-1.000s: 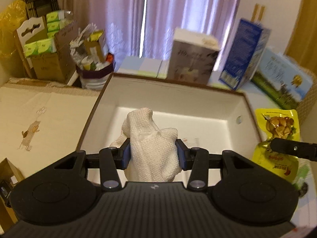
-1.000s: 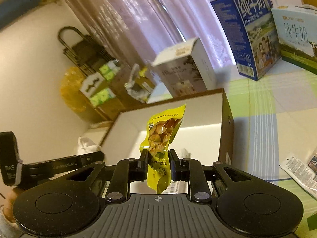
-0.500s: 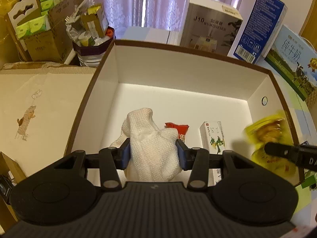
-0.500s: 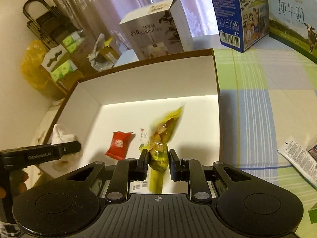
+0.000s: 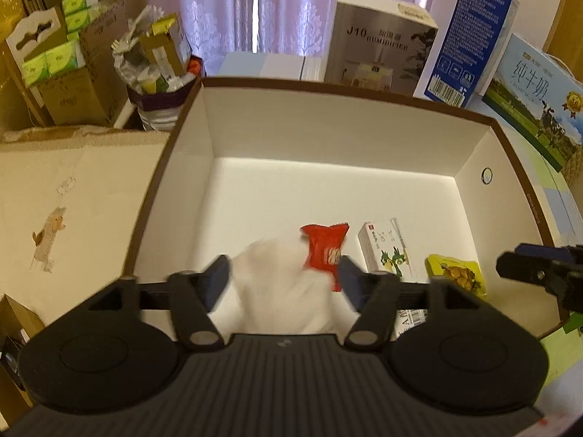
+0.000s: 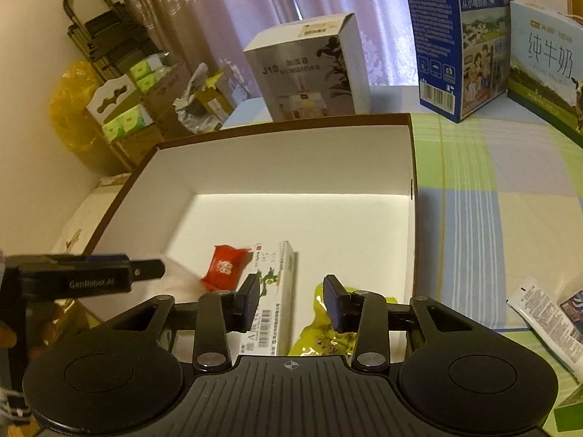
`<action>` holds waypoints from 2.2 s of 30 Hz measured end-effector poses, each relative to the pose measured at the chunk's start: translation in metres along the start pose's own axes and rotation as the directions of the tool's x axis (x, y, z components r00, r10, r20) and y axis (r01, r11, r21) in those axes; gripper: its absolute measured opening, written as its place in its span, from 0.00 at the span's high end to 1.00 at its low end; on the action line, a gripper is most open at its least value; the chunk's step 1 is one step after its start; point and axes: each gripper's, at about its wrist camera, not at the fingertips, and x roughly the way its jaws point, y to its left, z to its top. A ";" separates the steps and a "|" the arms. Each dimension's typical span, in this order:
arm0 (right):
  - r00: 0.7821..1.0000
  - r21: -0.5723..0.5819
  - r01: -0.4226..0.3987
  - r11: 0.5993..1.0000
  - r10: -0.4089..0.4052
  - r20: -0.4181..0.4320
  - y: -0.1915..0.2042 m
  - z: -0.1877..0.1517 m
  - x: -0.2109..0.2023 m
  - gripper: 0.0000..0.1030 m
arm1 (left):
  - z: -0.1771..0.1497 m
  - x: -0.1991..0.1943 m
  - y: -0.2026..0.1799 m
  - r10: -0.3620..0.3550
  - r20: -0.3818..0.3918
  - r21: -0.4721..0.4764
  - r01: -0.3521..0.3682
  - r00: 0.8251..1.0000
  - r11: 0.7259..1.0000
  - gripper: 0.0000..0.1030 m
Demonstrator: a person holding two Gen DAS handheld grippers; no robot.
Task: Organize objects
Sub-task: 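Open both tools to drop the cloth and snack bag into the box, then withdraw both tools from the box toward the green box and pill bottle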
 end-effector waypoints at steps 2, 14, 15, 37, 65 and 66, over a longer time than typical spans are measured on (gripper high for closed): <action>1.000 -0.022 0.000 1.000 0.000 0.008 0.003 -0.002 -0.007 0.57 | 0.000 -0.006 0.000 0.003 0.018 0.008 -0.003 1.000 1.000 0.28; 0.998 -0.044 0.017 0.999 -0.014 0.063 -0.001 -0.027 -0.063 0.47 | -0.015 -0.061 -0.014 -0.030 0.058 0.036 0.028 0.998 0.999 0.18; 0.998 -0.041 0.016 0.999 -0.014 0.066 -0.003 -0.029 -0.067 0.47 | -0.018 -0.066 -0.018 -0.041 0.061 0.038 0.039 0.997 0.999 0.18; 0.993 0.122 0.111 0.986 -0.116 0.035 -0.092 -0.112 -0.170 0.47 | -0.088 -0.104 -0.152 -0.227 0.006 0.187 0.222 0.974 0.957 0.18; 0.938 0.395 0.319 0.862 -0.345 -0.004 -0.270 -0.176 -0.266 0.47 | -0.103 -0.030 -0.387 -0.384 -0.102 0.510 0.379 0.918 0.772 0.29; 0.937 0.402 0.322 0.857 -0.349 -0.006 -0.275 -0.177 -0.267 0.47 | -0.101 -0.025 -0.394 -0.383 -0.103 0.523 0.378 0.918 0.764 0.30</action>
